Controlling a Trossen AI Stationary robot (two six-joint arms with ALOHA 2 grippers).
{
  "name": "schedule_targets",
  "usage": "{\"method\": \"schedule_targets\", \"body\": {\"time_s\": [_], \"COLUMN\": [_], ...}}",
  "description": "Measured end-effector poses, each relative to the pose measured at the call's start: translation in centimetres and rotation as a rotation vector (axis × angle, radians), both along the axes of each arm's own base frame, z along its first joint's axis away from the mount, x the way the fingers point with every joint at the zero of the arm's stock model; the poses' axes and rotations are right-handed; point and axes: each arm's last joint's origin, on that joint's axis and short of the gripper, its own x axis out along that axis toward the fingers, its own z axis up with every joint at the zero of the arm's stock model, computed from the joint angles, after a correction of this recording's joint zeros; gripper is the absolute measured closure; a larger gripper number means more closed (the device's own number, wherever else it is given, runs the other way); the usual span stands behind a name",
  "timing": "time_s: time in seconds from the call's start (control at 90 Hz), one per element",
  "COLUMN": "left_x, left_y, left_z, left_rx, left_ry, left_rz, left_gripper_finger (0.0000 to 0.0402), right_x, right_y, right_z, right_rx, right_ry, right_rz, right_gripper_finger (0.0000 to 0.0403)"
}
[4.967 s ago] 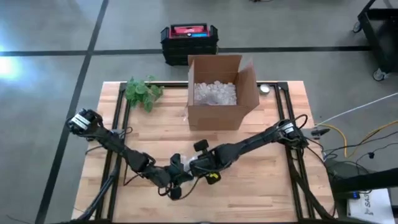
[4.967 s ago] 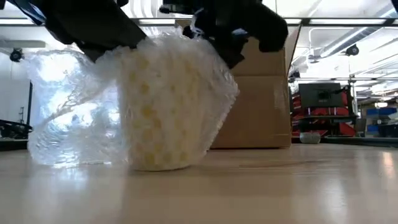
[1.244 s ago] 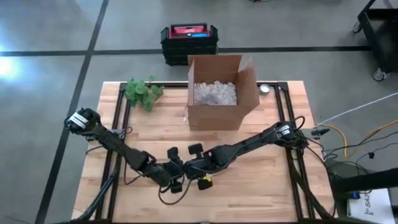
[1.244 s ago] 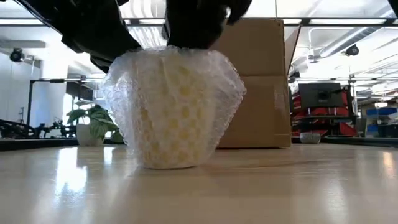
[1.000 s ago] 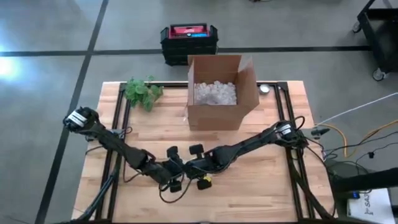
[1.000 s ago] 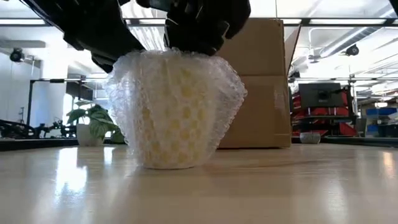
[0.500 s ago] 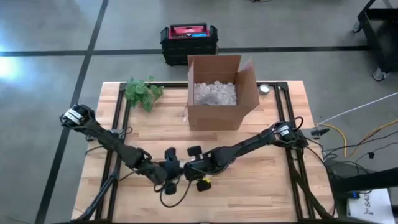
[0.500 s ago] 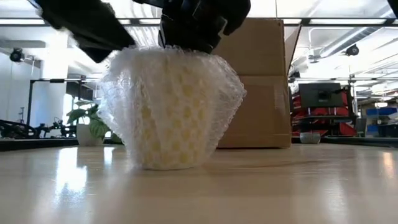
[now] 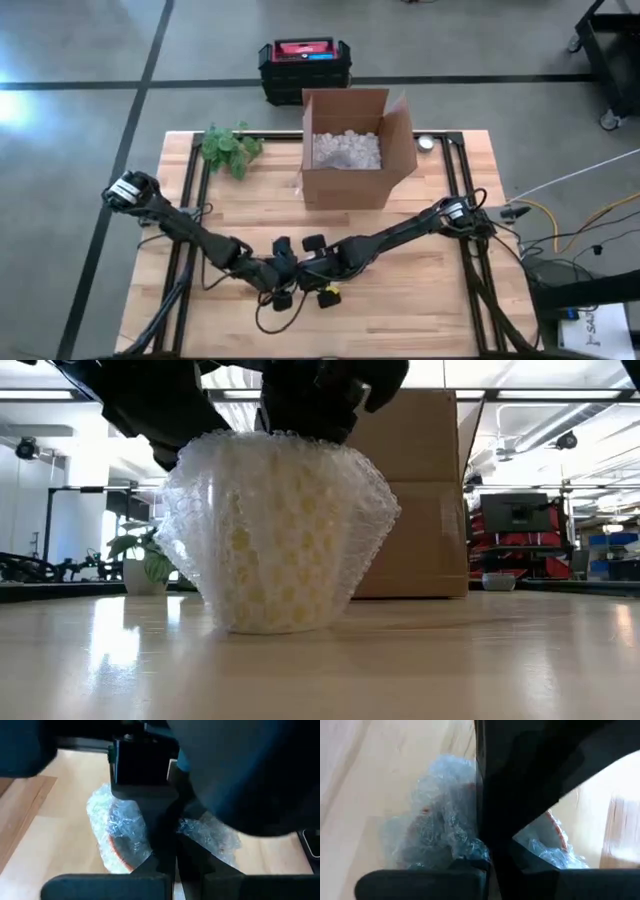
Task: Wrap mug
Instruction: Wrap the yellow mug with bubble wrap
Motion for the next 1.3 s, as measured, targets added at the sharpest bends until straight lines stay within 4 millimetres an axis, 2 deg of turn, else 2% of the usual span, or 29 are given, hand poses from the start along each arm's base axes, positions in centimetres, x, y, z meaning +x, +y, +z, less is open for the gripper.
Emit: {"method": "schedule_targets", "body": {"time_s": [0.122,0.211,0.356,0.411,0.522,0.678,0.778,0.911,1.067,1.211,1.3], "left_x": [0.1,0.1,0.1,0.1,0.1,0.0,0.0,0.0,0.0,-0.2,-0.5], "left_y": [0.0,0.0,0.1,0.0,0.0,0.0,0.0,0.0,-0.1,-0.2,-0.4], "left_z": [0.5,0.5,0.4,0.4,0.6,0.8,0.8,0.8,0.9,1.3,2.3], "left_rx": [-0.003,-0.003,-0.004,-0.003,-0.004,0.002,0.003,0.008,0.006,-0.008,-0.026], "left_ry": [-0.031,-0.04,-0.039,-0.037,-0.052,-0.057,-0.057,-0.061,-0.064,-0.08,-0.091], "left_rz": [-0.002,-0.008,-0.004,-0.006,-0.01,-0.017,-0.017,-0.022,-0.026,-0.031,-0.057], "left_gripper_finger": [0.0402,0.0402,0.0402,0.0402,0.0402,0.0402,0.0402,0.0402,0.0402,0.0402,0.0402], "right_x": [-0.4,-0.7,-1.3,-1.3,-1.2,-1.4,-1.6,-0.9,-0.4,-0.4,-0.3], "right_y": [0.0,0.1,0.3,0.1,-0.1,0.8,1.8,2.4,1.7,1.4,1.5], "right_z": [1.9,2.2,4.8,4.9,3.6,5.0,4.1,3.4,-0.5,-2.8,-3.2], "right_rx": [-0.011,-0.014,-0.04,-0.076,-0.089,0.006,0.021,0.038,-0.04,-0.018,-0.024], "right_ry": [0.058,0.079,-0.007,-0.023,0.03,0.006,0.027,-0.052,0.013,0.063,0.065], "right_rz": [-0.009,-0.014,-0.016,-0.046,-0.052,-0.002,0.021,0.035,0.003,-0.011,-0.007], "right_gripper_finger": [0.0401,0.0401,0.0401,0.0401,0.0401,0.0401,0.0401,0.0401,0.0401,0.0401,0.0401]}}
